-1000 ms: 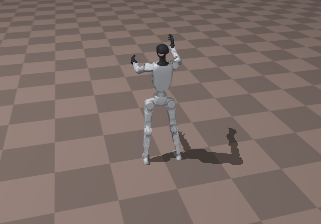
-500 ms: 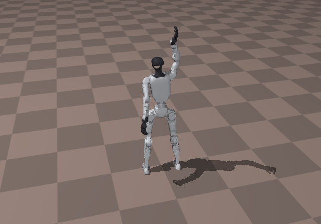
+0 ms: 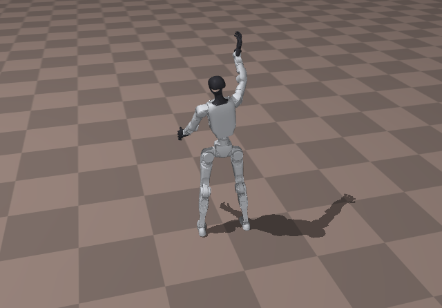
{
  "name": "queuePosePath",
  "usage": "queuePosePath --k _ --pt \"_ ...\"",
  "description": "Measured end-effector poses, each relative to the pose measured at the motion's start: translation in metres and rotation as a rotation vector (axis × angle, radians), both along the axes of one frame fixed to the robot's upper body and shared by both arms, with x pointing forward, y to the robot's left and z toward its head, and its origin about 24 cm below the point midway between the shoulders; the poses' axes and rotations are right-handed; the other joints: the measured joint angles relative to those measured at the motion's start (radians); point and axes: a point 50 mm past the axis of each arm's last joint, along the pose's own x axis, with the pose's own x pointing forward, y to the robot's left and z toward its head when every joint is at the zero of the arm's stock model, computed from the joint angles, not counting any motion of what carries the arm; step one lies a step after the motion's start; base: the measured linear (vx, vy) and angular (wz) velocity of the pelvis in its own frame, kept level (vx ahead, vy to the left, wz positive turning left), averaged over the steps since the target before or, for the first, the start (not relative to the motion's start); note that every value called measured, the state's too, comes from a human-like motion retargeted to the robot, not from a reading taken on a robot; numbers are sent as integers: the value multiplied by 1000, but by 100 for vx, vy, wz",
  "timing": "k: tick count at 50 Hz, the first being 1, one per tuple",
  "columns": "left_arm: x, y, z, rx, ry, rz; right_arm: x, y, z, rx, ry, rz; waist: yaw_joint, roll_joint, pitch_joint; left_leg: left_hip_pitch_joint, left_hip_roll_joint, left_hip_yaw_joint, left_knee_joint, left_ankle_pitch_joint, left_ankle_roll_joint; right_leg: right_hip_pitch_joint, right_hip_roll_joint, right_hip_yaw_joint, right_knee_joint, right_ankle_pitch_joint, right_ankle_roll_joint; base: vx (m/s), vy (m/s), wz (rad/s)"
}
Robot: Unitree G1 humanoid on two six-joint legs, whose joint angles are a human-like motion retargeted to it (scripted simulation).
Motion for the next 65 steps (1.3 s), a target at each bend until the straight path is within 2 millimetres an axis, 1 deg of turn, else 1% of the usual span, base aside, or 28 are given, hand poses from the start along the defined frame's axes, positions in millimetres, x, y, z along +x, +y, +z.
queuePosePath --k 3,6,8,10,12,13,15,17,18,20,21,23,25,27,29,32,35,39,42,44,46,48,50,53,56,59,61,65 --pt "-79 22 -45 -40 199 176 -65 -7 51 23 -208 -72 -5 -10 -12 -18 1 9 5 -4 -1 -19 1 5 0 2 7 1 0 -6" --pt "-187 37 -77 -43 463 360 -145 -6 94 76 -439 -91 -7 -16 -16 -18 5 22 -13 5 -6 -27 4 16 -16 11 14 5 -1 -22" --pt "-265 38 -84 -51 657 460 -198 -3 111 72 -571 -93 -8 -20 -24 -24 8 33 -20 8 -9 -40 7 25 -22 16 19 5 -2 -26" --pt "-337 32 -79 -77 827 557 -245 0 121 45 -675 -109 -7 -20 -31 -30 18 46 -26 10 -16 -54 19 35 -26 22 20 4 -4 -29" --pt "-394 20 -68 -124 935 671 -284 5 126 4 -750 -146 -4 -17 -35 -36 29 58 -32 12 -23 -68 30 43 -30 27 20 3 -5 -27" --pt "-418 14 -61 -149 968 735 -301 8 127 -15 -778 -169 -1 -15 -36 -39 34 63 -34 13 -27 -74 36 47 -31 30 20 2 -4 -24" --pt "-461 2 -43 -180 1026 863 -307 13 128 -49 -794 -206 -2 -9 -54 -40 39 72 -37 15 -30 -80 43 53 -34 35 20 1 -1 -11" --pt "-487 -8 -31 -201 1040 946 -309 15 128 -65 -801 -252 -22 -5 -63 -59 45 81 -10 -2 -17 -97 48 48 -17 33 20 0 0 0" --pt "-492 -10 -28 -192 1052 963 -309 15 128 -72 -794 -266 -20 -2 -66 -56 42 78 -24 9 -27 -95 48 55 -29 37 20 0 0 0" --pt "-487 -10 -31 -175 1051 946 -308 16 129 -88 -773 -308 -20 4 -58 -52 41 78 -37 17 -30 -94 48 58 -37 42 20 0 0 0" --pt "-474 -7 -38 -167 1029 913 -307 17 129 -99 -759 -334 -18 9 -47 -52 40 77 -39 19 -30 -93 47 58 -38 43 20 0 0 0" --pt "-439 2 -54 -154 959 835 -302 20 130 -129 -728 -393 -12 20 -20 -51 40 76 -39 20 -30 -92 45 59 -39 44 20 -3 0 1" --pt "-392 13 -70 -143 860 749 -282 25 130 -176 -677 -466 -1 34 1 -47 37 75 -40 21 -28 -88 40 60 -39 43 20 -6 2 1" --pt "-334 21 -82 -135 746 656 -243 35 126 -249 -613 -550 7 47 14 -40 26 73 -39 21 -18 -81 29 62 -37 40 20 -6 5 2" --pt "-272 27 -87 -122 628 558 -192 46 112 -349 -541 -611 12 59 23 -32 17 70 -39 20 -9 -73 19 63 -34 37 18 -6 4 3" --pt "-180 29 -79 -106 442 419 -107 65 67 -553 -394 -585 7 78 20 -29 12 65 -26 13 3 -67 15 60 -25 29 10 -2 1 1" --pt "-97 22 -55 -116 235 325 -28 83 -4 -759 -191 -438 -11 94 13 -26 9 54 -27 15 8 -58 12 56 -27 28 1 0 0 0" --pt "-12 6 -9 -154 -20 215 54 89 -141 -923 190 -225 -39 100 19 -15 3 35 -27 18 16 -38 7 39 -26 22 -7 -3 1 16" --pt "31 -11 24 -177 -155 123 82 78 -265 -972 543 -113 -48 102 31 -10 0 18 -23 18 19 -24 3 24 -23 18 -11 -3 1 26" --pt "50 -23 40 -185 -211 74 82 67 -349 -969 792 -61 -46 106 44 -6 -3 8 -23 19 21 -15 0 13 -22 15 -12 -2 2 25" --pt "61 -35 49 -179 -240 30 67 57 -429 -936 1036 -23 -42 112 59 -4 -6 -2 -22 20 22 -8 -4 3 -21 13 -11 -1 2 22" --pt "66 -45 52 -164 -245 -12 39 48 -498 -885 1269 2 -38 119 72 -5 -9 -8 -22 20 24 -4 -8 -4 -20 10 -10 0 1 9" --pt "63 -52 47 -150 -228 -52 3 40 -554 -824 1485 21 -37 129 80 -9 -13 -12 -22 21 27 -6 -12 -8 -20 9 -11 0 0 0" --pt "42 -54 25 -166 -160 -93 -56 32 -614 -661 1761 46 -46 142 78 -35 -17 -9 13 -2 42 -30 -16 -11 9 -5 -13 0 0 0" --pt "10 -47 -3 -252 -77 -12 -104 27 -648 -378 1955 14 -58 155 93 -22 -19 -4 -20 18 34 -24 -17 1 -16 6 -19 2 1 -12" --pt "-34 -38 -36 -306 47 112 -145 22 -666 -154 2071 -30 -76 169 101 -20 -19 7 -22 17 36 -31 -17 12 -16 6 -22 2 1 -13" --pt "-67 -33 -57 -295 155 180 -168 18 -673 -113 2131 -49 -86 176 105 -20 -19 15 -23 15 36 -35 -17 19 -16 5 -22 4 1 -19" --pt "-133 -30 -87 -243 379 257 -206 11 -681 -181 2245 -40 -96 186 113 -19 -17 28 -24 13 35 -42 -15 30 -15 4 -21 0 0 0"
